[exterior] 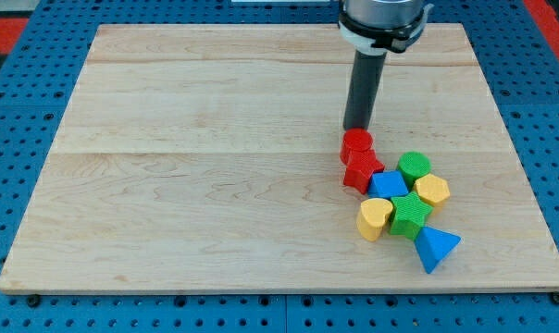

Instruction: Push the green circle into red circle

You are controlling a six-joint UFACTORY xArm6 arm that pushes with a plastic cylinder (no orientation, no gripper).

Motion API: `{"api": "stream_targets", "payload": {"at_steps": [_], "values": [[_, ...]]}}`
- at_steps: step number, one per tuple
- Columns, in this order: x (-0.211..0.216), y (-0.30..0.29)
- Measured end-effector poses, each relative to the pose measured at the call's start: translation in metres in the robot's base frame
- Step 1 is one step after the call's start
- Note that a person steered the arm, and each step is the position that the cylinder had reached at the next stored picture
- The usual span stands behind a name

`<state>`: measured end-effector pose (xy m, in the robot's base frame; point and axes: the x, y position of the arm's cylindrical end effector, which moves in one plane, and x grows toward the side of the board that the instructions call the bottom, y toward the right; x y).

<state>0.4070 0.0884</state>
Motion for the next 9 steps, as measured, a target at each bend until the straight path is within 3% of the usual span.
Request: {"api": "stream_targets", "payload": {"at_steps": [2,3,4,5,9], "values": [[-0.029,0.036],[-0.006,0.106],[0.043,0.142],[0.084,0.130],[0.080,0.038]]}}
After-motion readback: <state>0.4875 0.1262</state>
